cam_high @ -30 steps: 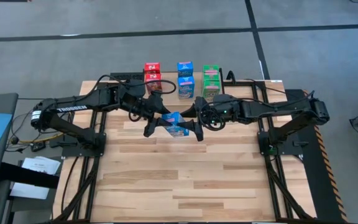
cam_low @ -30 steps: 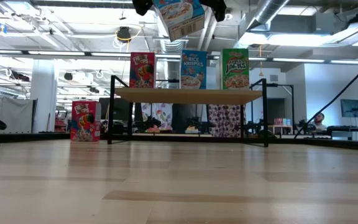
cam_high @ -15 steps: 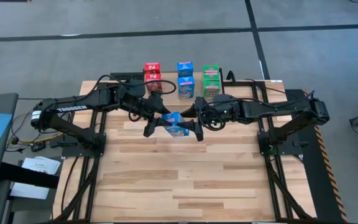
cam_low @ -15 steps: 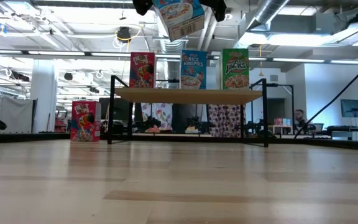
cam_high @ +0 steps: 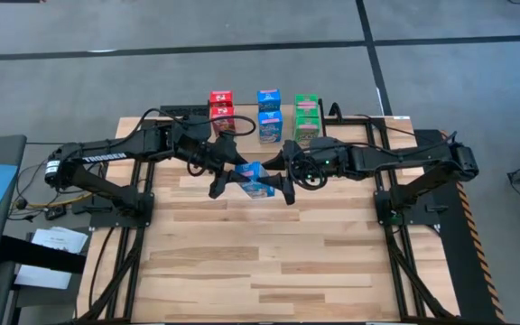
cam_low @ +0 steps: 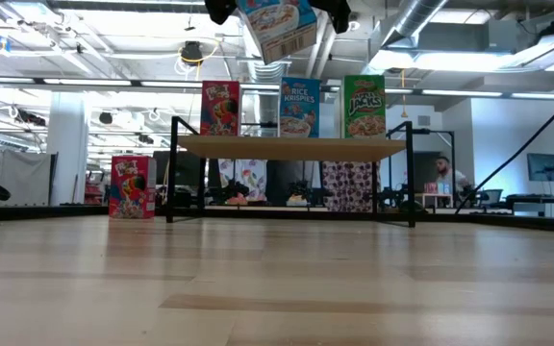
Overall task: Stack cereal on shelf
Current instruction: Put the blue cereal box on the shelf aligned with the other blue cereal box
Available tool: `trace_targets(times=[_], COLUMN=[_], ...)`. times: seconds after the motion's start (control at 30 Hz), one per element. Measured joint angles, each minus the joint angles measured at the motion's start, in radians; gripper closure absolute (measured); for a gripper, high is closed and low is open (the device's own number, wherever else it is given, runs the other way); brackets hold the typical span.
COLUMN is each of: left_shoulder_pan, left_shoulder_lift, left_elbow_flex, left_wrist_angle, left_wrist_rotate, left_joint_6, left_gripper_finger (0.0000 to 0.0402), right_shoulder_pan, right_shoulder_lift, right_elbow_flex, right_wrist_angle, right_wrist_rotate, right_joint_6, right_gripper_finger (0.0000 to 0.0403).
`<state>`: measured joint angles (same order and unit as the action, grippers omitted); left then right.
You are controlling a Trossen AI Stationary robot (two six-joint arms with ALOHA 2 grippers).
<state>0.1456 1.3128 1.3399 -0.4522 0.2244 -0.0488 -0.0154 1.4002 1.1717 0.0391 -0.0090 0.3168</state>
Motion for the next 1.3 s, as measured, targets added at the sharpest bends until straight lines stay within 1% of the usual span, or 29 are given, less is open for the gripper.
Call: trace_targets(times=[0.3,0.7,0.8,0.9,1.1,1.23,1.3], left_shoulder_pan=[0.000,0.000,0.008,0.018,0.027,0.027,0.027], left_shoulder_lift=[0.000,0.000,0.000,0.000,0.000,0.000,0.000], left_elbow_flex=[0.000,0.000,0.000,0.000,0.004,0.056,0.088], left_wrist_angle=[-0.003,-0.008,-0.009,-0.011,-0.016,-0.058,-0.104], left_wrist_rotate=[0.018,0.033,0.034,0.039,0.038,0.009,-0.032], left_joint_6=[0.028,0.009,0.003,-0.014,-0.023,0.031,0.061], left_gripper_finger=[0.0211,0.0210,0.0197,0.0172,0.0122,0.0110,0.0109], right_shoulder_pan=[0.003,0.003,0.003,0.002,0.001,0.002,0.002], right_shoulder_lift=[0.000,0.000,0.000,0.000,0.000,0.000,0.001], right_elbow_flex=[0.000,0.000,0.000,0.000,0.000,0.000,0.000], right_wrist_angle=[0.000,0.000,0.000,-0.001,-0.003,-0.022,-0.048], right_wrist_rotate=[0.000,0.000,0.005,0.008,0.022,0.063,0.083], right_joint_6=[0.000,0.000,0.001,0.030,0.034,0.031,0.031], right_gripper_finger=[0.0176,0.0176,0.0176,0.0176,0.0176,0.0176,0.0176])
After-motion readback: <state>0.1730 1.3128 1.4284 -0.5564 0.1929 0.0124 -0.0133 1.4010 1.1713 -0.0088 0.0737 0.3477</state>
